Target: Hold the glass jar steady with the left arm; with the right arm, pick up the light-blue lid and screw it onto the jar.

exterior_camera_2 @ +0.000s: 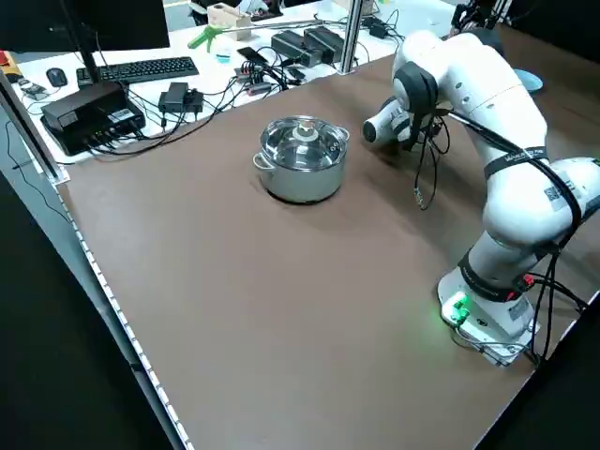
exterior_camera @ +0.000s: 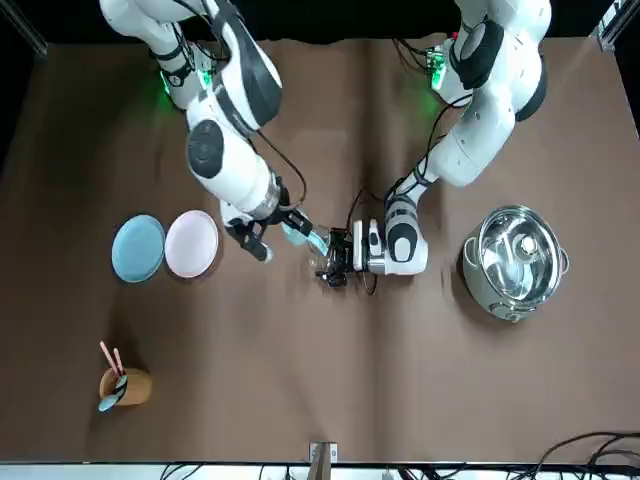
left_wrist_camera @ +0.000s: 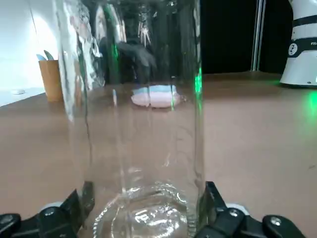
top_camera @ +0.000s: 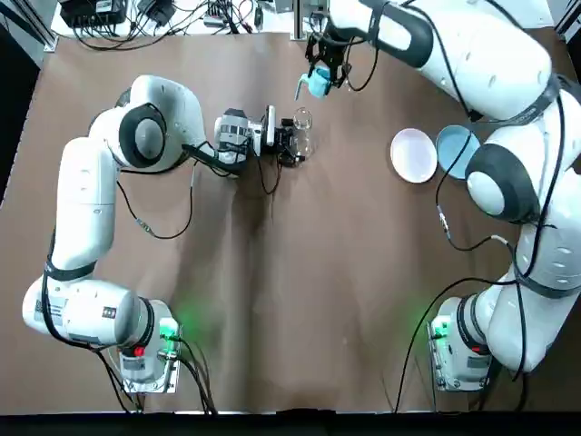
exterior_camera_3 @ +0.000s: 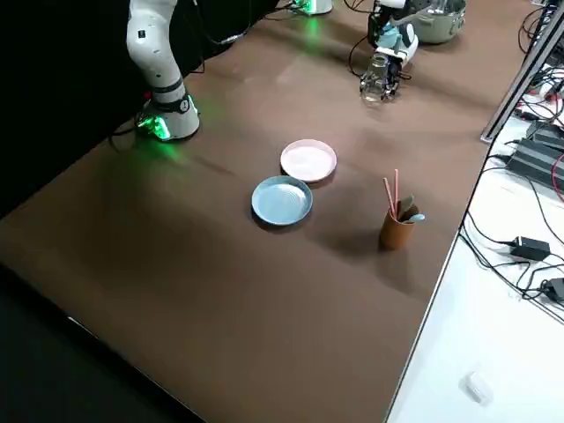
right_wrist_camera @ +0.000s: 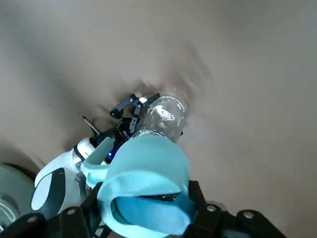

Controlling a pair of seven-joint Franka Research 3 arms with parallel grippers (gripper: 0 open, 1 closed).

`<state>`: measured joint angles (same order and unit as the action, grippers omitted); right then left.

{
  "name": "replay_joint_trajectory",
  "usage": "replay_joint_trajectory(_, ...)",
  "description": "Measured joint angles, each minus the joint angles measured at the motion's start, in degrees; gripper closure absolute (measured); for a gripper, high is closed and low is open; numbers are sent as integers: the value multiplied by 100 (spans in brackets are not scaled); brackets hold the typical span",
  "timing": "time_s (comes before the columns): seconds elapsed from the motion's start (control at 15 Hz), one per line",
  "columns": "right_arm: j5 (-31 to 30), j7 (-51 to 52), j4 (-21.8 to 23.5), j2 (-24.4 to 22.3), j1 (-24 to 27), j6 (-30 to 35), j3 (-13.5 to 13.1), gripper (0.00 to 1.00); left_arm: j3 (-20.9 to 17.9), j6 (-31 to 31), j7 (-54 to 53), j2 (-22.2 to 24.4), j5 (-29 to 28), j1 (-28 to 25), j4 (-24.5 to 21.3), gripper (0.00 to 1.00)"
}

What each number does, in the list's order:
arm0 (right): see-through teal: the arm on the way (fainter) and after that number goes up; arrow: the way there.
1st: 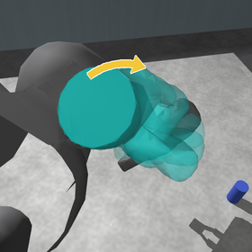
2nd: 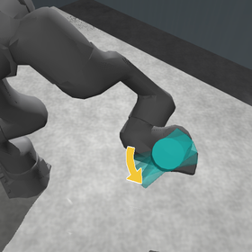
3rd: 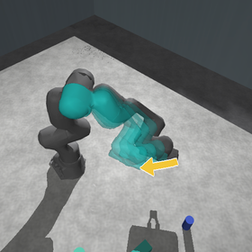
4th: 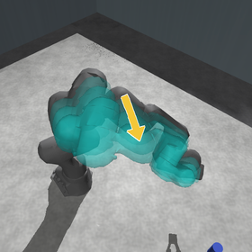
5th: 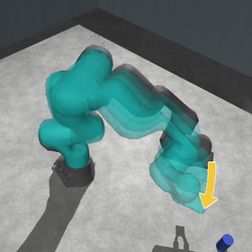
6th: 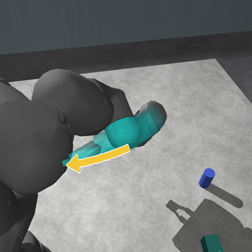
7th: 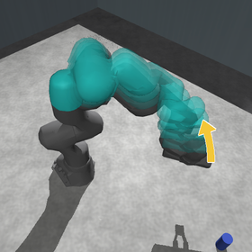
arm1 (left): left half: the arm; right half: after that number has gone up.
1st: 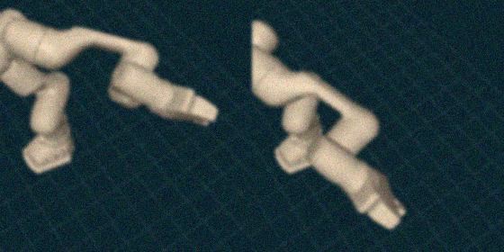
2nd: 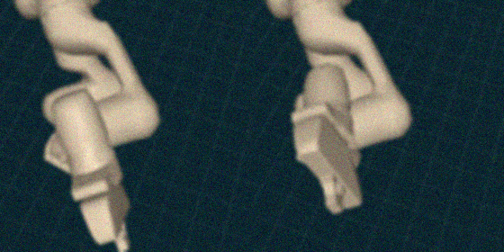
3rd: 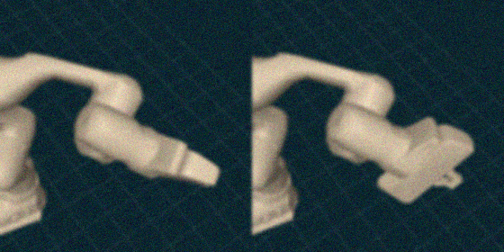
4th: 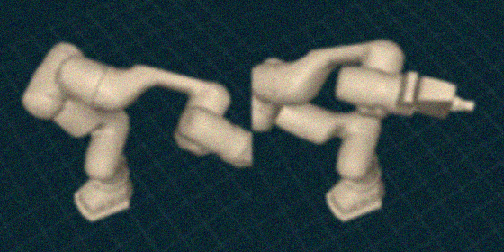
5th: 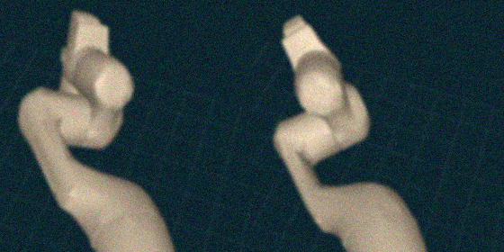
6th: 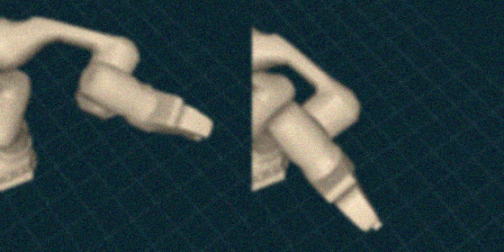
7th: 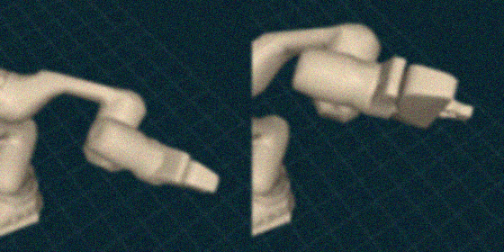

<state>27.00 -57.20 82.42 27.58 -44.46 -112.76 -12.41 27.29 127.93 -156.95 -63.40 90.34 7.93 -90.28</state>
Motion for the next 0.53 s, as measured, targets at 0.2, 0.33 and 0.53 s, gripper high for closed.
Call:
replay_joint_trajectory(0.2, -2, 55, -11, 209, -126, -130, 2, 29, 0, 1, 3, 0, 0, 11, 6, 5)
replay_joint_trajectory(0.33, -3, 315, -32, 258, -170, -133, 2, 29, 0, 1, 3, 0, 0, 11, 7, 5)
replay_joint_trajectory(0.53, -3, 1096, -73, 273, -238, -133, 3, 29, -1, 1, 3, 0, 0, 11, 7, 5)
